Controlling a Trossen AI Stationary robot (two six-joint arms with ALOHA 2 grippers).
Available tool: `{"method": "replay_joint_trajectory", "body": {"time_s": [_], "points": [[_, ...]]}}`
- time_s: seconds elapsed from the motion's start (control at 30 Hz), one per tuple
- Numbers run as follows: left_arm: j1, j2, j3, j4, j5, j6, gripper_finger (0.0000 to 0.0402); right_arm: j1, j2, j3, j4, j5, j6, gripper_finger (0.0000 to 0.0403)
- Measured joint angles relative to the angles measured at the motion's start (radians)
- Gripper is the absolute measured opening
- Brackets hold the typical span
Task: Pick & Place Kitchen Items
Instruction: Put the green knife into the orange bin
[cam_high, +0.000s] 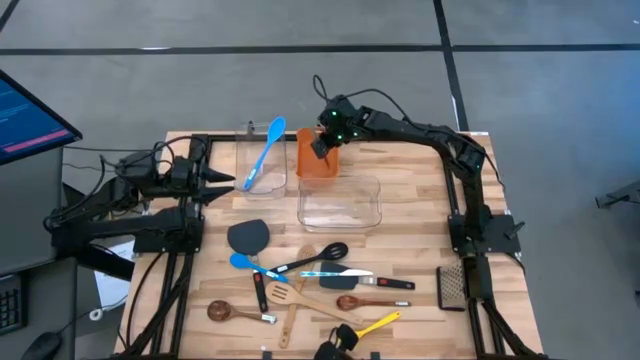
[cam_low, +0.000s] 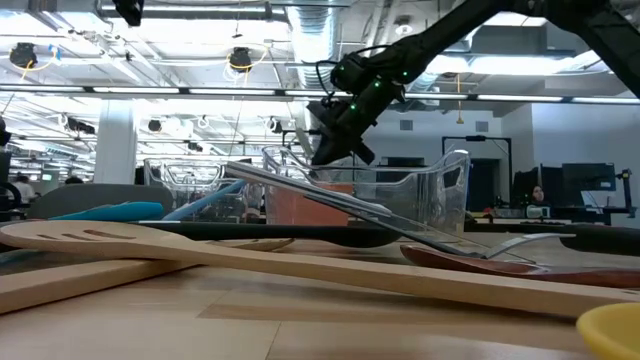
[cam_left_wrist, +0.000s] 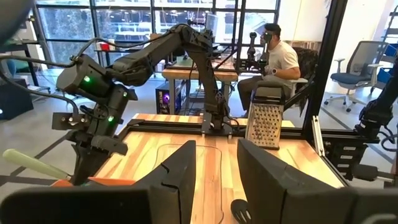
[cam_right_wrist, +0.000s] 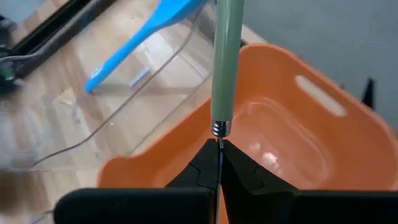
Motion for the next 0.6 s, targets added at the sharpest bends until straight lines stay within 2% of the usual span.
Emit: {"method": "replay_joint_trajectory", "body": {"time_s": [0.6], "points": [[0.0, 0.015, 0.0, -0.001, 0.0, 0.0, 0.0103, 0.043, 0.0, -0.011, -0.075, 0.003, 0.008, 0.0]]}}
